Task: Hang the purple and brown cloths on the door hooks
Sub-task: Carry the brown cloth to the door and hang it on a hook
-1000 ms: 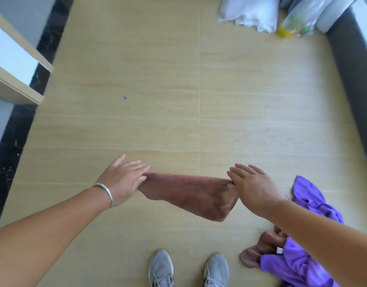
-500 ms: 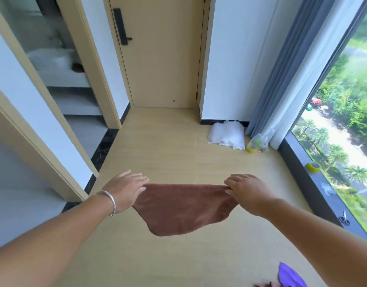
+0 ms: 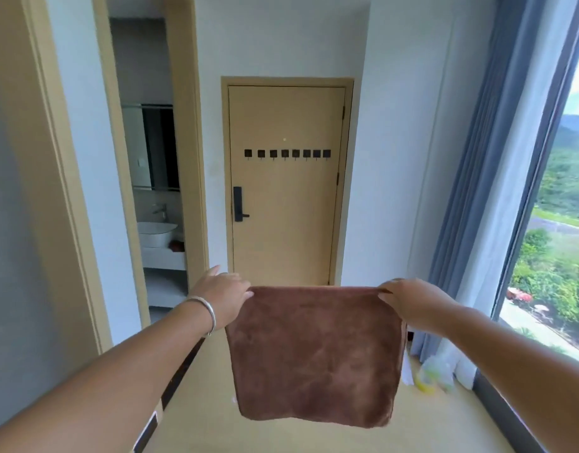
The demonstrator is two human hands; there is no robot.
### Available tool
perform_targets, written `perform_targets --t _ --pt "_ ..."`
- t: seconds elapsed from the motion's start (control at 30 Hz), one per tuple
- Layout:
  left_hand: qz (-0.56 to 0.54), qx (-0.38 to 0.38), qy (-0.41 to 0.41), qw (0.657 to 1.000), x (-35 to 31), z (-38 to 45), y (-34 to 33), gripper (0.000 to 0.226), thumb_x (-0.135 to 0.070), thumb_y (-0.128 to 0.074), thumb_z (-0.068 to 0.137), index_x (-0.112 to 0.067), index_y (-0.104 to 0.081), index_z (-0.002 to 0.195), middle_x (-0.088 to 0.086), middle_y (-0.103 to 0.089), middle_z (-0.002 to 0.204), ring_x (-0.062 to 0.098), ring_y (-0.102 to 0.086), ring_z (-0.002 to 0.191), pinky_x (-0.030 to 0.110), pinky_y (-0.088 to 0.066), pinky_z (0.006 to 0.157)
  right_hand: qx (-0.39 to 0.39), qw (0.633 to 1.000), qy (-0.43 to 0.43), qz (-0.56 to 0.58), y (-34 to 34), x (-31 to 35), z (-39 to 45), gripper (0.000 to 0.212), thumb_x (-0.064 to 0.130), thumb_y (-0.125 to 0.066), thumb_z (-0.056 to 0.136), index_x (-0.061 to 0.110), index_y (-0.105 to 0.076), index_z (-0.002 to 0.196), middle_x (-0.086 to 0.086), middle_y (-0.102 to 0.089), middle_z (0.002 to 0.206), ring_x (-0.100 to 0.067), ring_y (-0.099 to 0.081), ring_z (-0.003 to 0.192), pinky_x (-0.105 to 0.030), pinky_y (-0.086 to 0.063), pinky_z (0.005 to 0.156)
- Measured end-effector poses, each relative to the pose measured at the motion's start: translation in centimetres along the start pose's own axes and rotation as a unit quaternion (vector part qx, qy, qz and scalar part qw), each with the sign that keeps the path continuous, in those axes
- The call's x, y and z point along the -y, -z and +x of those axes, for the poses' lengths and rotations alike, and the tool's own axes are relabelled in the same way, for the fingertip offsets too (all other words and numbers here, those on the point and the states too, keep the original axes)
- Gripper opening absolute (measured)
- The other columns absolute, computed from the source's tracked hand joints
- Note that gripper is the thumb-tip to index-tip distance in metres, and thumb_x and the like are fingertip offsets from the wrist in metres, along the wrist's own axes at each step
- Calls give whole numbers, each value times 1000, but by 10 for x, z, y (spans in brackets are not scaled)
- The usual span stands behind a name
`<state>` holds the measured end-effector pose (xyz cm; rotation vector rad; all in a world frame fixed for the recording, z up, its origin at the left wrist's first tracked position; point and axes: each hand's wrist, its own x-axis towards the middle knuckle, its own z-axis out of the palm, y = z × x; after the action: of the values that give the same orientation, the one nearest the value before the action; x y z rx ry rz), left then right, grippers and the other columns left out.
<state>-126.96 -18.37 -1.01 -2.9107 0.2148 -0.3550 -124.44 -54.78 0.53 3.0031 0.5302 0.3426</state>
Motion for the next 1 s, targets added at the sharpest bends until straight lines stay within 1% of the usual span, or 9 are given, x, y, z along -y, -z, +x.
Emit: perform_targets --t 0.13,0.23,0.37,0.5,0.63,0.73,0.83,0.9,1.0 --pt "-2 -44 22 999 26 8 22 32 -36 -26 103 -28 -56 96 -11 -57 94 11 -54 101 42 -16 117 -65 997 19 -32 21 12 16 35 36 -29 104 32 -59 122 13 -62 118 -9 -56 108 -25 -43 89" --pt "2 -55 28 998 42 13 22 30 -35 -27 103 -27 -54 92 -12 -53 88 11 -53 96 42 -20 115 -94 995 31 -32 24 22 28 38 40 -26 103 35 -59 120 17 -60 119 -5 -51 114 -25 -38 98" --pt "19 -59 31 998 61 28 11 31 -34 -27 104 -25 -55 94 -10 -50 87 13 -49 89 38 -26 110 -82 996 37 -14 24 33 60 39 42 -25 103 34 -60 120 17 -59 119 -4 -49 116 -25 -35 103" --pt "11 -49 59 997 87 61 1 31 -34 -27 104 -25 -56 98 -10 -56 96 13 -53 100 39 -23 115 -64 997 41 -1 19 41 113 41 42 -26 103 27 -62 115 12 -59 115 -8 -51 114 -29 -36 104" --pt "17 -43 74 996 112 112 -5 28 -33 -26 104 -28 -51 93 -10 -54 95 12 -52 103 40 -21 116 -78 995 57 8 14 36 175 39 42 -26 103 28 -63 109 12 -58 108 -8 -51 110 -29 -37 103" --pt "12 -52 83 995 128 160 -6 31 -33 -26 104 -26 -56 101 -11 -56 100 11 -52 105 40 -20 117 -93 993 66 23 13 25 224 37 41 -28 103 28 -62 106 15 -55 101 -8 -51 106 -26 -38 97" --pt "19 -61 77 995 143 213 -9 36 -33 -25 104 -23 -58 116 -8 -60 118 11 -50 119 38 -15 119 -101 992 73 28 14 9 276 38 40 -28 103 26 -62 107 17 -44 89 -7 -48 98 -25 -38 92" --pt "24 -59 78 995 152 245 -13 38 -34 -25 104 -23 -57 120 -7 -60 122 11 -48 123 37 -14 119 -108 991 72 23 13 -1 309 38 40 -28 103 24 -62 104 19 -35 76 -8 -44 92 -25 -36 89" --pt "26 -67 94 993 165 289 -24 40 -35 -25 103 -24 -56 125 -8 -59 126 10 -47 126 37 -13 119 -124 988 78 37 8 -12 356 38 39 -28 103 24 -63 106 21 -30 73 -10 -44 89 -25 -36 87"
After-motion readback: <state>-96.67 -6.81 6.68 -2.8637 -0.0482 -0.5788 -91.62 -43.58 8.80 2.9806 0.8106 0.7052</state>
